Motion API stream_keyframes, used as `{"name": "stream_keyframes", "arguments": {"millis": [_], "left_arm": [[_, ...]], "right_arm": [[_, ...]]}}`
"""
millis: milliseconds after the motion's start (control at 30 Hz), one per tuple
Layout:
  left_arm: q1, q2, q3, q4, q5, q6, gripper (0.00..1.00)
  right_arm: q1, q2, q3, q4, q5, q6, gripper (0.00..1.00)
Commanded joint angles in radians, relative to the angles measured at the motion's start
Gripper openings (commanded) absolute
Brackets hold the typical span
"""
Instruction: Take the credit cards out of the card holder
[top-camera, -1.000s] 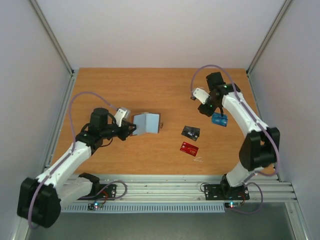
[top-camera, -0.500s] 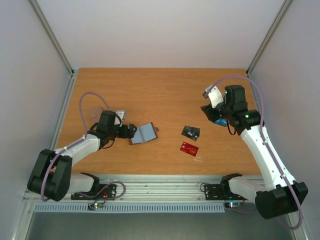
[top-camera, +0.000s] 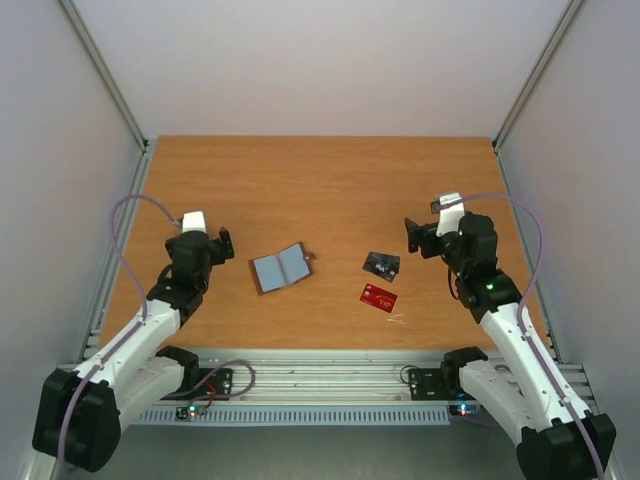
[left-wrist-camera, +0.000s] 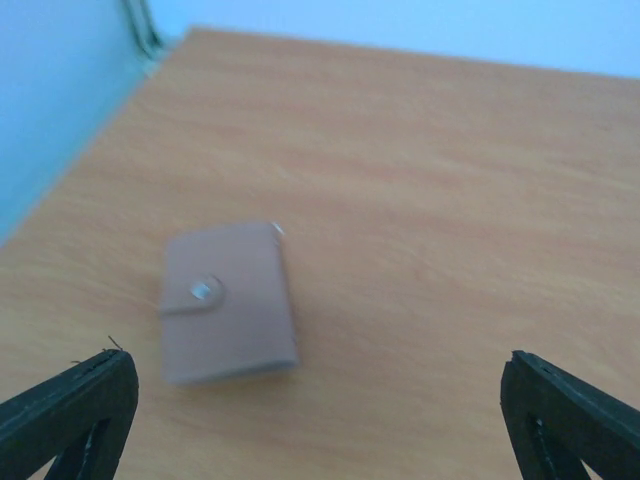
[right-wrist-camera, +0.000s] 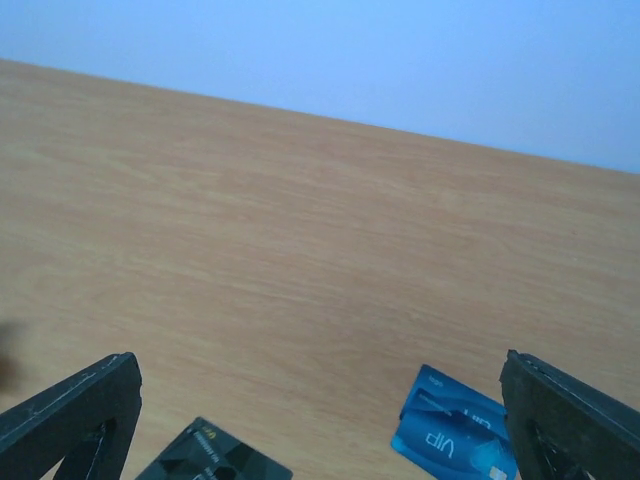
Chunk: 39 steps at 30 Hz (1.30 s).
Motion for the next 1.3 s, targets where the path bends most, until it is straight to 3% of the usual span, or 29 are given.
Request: {"name": "stream_keyframes", "arguments": {"millis": [0,67,100,200,267,433,567,633,700,900,1067,1267], "left_arm": [[0.012,-0.035,-0.206,0.546,-0.175,0.259,0.99],[0.014,-0.036,-0.302,0.750,-0.067,0.391,0.99],[0.016,-0.038,-0.317,0.769,-0.025,0.419,0.99],[0.019,-0.034,-0.300,0.642,-0.001,0.370,0.99],[0.018,-0.024,-0.315,0.651,-0.032,0.324,1.00],[0.019,-0.008,-0.298,0.631,-0.072,0.282,0.99],[0.020,0.029,-0.271,0.610,-0.074,0.282,0.99],[0.033,0.063,-0.268,0.658,-0.089,0.250,0.99],[0.050,0.103,-0.271,0.713,-0.079,0.238,0.99],[0.125,0.308,-0.209,0.878,-0.055,0.200,0.99],[0.151,0.474,-0.119,0.937,-0.024,0.292,0.99],[0.191,0.622,-0.117,1.066,0.169,0.324,0.99]], "right_arm": [[-0.016,-0.042,-0.119,0.210,0.153,0.084,0.98],[-0.026,-0.061,-0.195,0.321,0.204,0.077,0.99],[-0.029,-0.065,-0.237,0.368,0.219,0.074,0.99],[-0.039,-0.050,-0.374,0.567,0.274,0.071,0.99],[-0.047,0.004,-0.456,0.719,0.267,0.059,0.98],[-0.116,0.333,-0.519,1.092,0.237,0.103,0.98],[-0.164,0.656,-0.558,1.522,0.179,0.085,0.99],[-0.219,0.763,-0.560,1.618,0.140,0.126,0.98],[-0.246,0.827,-0.526,1.623,0.091,0.142,0.99],[-0.251,0.797,-0.464,1.479,-0.041,0.105,0.99],[-0.251,0.778,-0.373,1.286,-0.096,0.083,0.98],[-0.255,0.775,-0.310,1.150,-0.107,0.082,0.99]]}}
